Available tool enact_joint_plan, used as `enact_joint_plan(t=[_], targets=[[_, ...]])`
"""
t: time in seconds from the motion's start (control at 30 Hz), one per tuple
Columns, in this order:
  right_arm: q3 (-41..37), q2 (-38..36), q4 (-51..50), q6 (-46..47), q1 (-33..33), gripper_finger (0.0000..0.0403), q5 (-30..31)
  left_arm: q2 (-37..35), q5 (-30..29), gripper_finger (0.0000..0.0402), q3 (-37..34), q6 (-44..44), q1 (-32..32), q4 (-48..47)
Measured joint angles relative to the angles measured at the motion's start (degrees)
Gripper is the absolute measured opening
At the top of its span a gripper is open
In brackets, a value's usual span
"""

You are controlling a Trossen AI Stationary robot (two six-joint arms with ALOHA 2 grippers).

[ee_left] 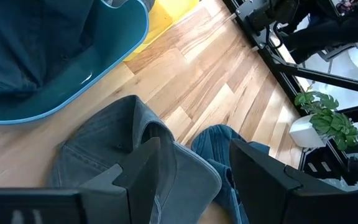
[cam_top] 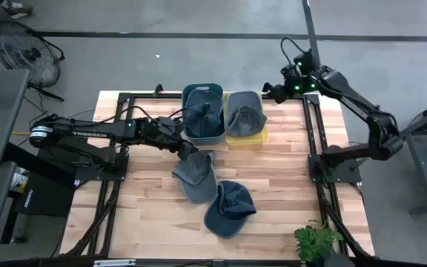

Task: Pick & Place hat
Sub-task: Put the blue cap into the blue bin

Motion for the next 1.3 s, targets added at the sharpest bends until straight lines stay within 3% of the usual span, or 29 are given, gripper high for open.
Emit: enact_joint_plan(t=[0.27,0.5,0.77,1.3], targets=[[0.04,-8.58,-0.02,-0.03,5.29,0.0223,0.64,0.0,0.0,0.0191,0.0,-0.02,0.01,0.0],[0.07,-11.71,-0.43,-1.32,11.86,0.022,0.95,0.0,-2.05,0.0191,0.0,-1.92,0.0,0.0],[-0.74,-12.11,-2.41,-5.45,21.33,0.022,1.12,0.0,-1.66,0.0191,-0.02,-2.58,0.02,-0.13],[-13.53,-12.1,-2.79,-6.77,42.27,0.022,1.22,0.0,-0.19,0.0191,-0.02,-2.24,0.02,-0.22]])
